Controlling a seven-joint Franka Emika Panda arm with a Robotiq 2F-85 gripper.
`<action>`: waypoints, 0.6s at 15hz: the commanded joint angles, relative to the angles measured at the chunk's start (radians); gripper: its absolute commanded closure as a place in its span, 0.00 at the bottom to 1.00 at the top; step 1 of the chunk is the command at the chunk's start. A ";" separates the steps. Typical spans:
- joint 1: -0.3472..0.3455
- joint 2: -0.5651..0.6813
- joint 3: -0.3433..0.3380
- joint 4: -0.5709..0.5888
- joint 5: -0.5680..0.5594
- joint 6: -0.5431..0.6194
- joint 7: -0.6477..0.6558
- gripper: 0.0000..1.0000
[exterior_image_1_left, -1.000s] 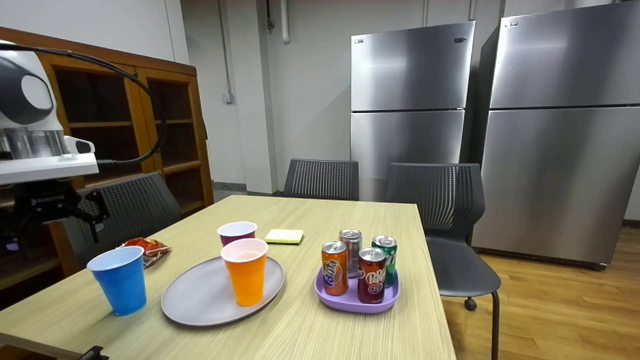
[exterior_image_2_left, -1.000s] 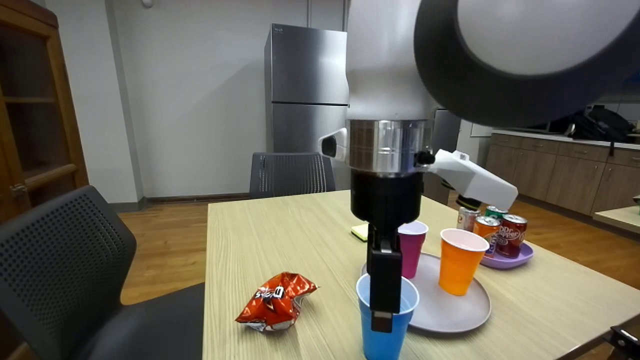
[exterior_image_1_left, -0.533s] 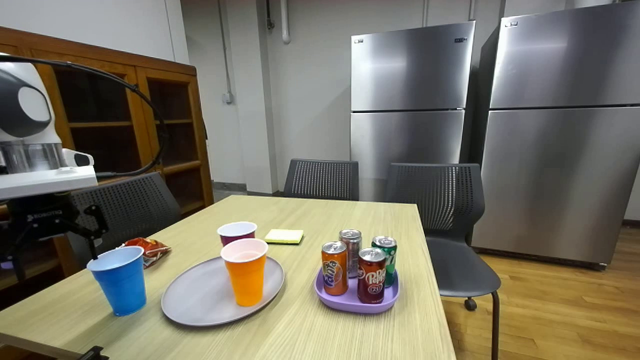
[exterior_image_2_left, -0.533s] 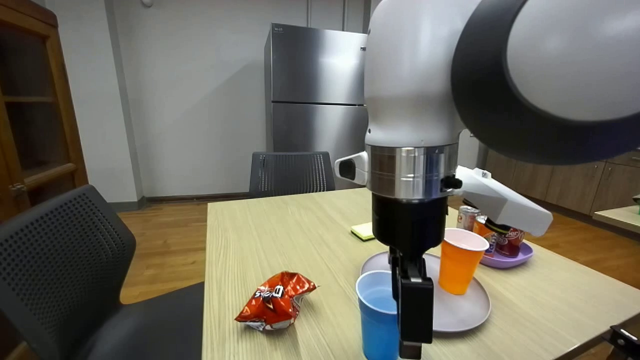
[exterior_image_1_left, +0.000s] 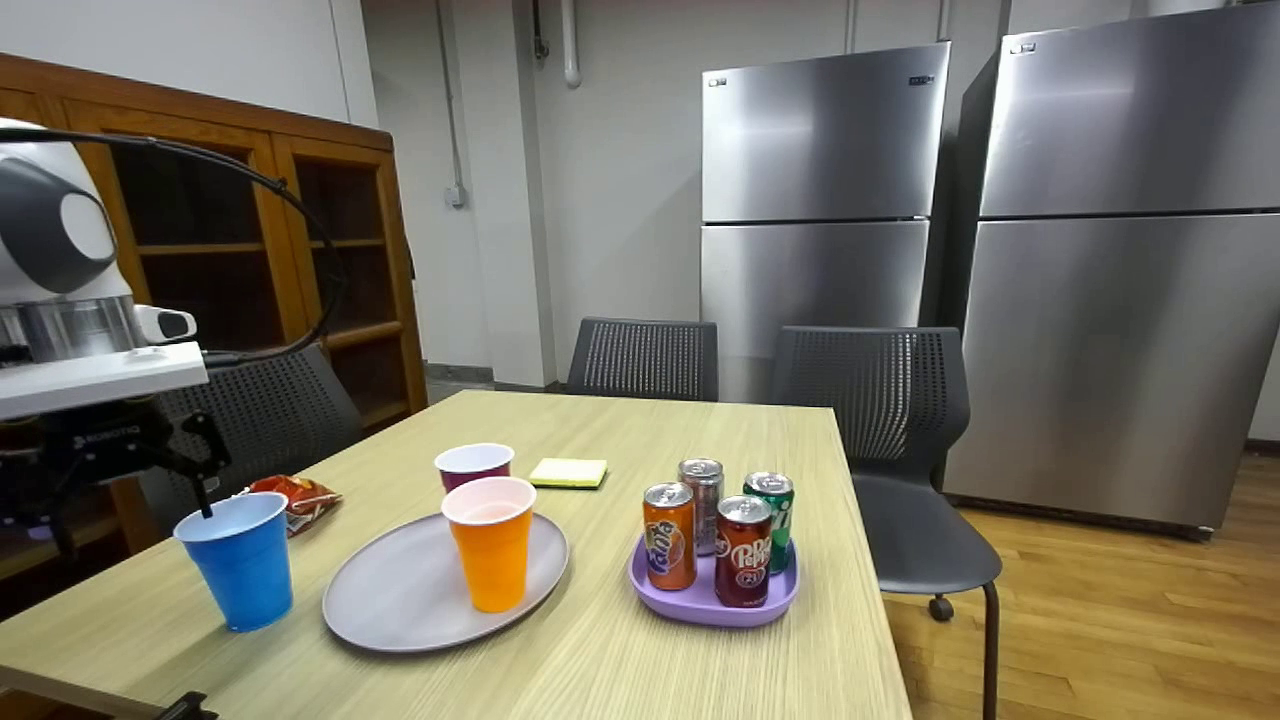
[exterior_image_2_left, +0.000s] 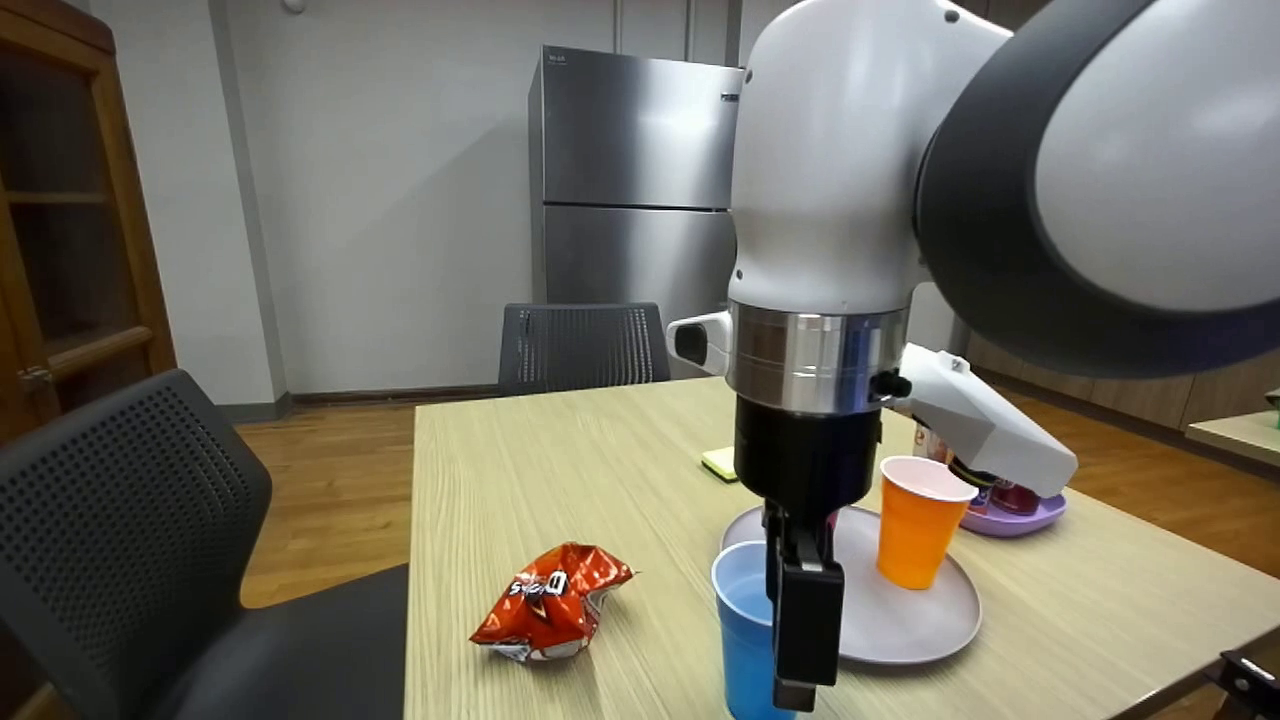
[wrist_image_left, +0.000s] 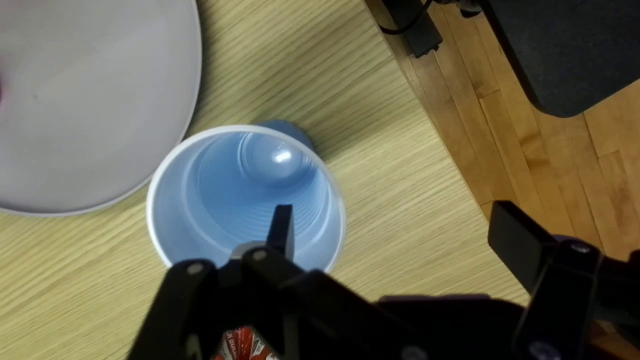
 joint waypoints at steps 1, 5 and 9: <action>-0.022 0.040 -0.003 0.016 -0.054 0.040 0.051 0.00; -0.030 0.080 -0.013 0.041 -0.067 0.052 0.060 0.00; -0.033 0.113 -0.017 0.065 -0.075 0.052 0.073 0.00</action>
